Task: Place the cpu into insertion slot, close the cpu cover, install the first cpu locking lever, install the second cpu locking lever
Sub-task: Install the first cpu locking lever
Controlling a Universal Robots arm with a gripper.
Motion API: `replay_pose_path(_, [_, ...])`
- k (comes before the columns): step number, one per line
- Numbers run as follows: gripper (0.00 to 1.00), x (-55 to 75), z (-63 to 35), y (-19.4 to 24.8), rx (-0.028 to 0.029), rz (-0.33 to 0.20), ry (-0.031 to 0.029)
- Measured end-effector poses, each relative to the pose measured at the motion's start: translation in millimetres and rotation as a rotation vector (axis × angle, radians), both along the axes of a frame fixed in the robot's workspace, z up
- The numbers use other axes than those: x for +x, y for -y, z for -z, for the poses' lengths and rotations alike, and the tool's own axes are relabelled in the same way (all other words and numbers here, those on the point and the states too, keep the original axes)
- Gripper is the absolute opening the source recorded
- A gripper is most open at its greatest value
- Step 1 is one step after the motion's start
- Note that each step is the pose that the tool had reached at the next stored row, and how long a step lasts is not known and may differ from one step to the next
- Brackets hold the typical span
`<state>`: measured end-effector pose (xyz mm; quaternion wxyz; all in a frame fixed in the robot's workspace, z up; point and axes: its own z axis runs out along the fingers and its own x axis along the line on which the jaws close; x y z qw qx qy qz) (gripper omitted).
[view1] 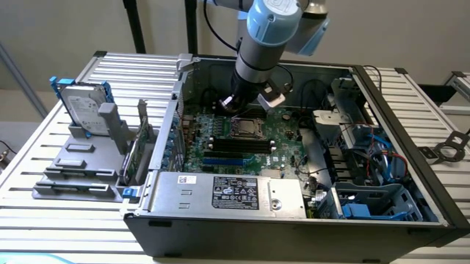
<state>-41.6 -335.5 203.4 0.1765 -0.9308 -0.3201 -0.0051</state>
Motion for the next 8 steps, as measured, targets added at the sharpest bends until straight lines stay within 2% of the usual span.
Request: replay_pose_path(8, [0.11, 4.2, 0.3, 0.8, 0.0001, -0.001, 0.0001])
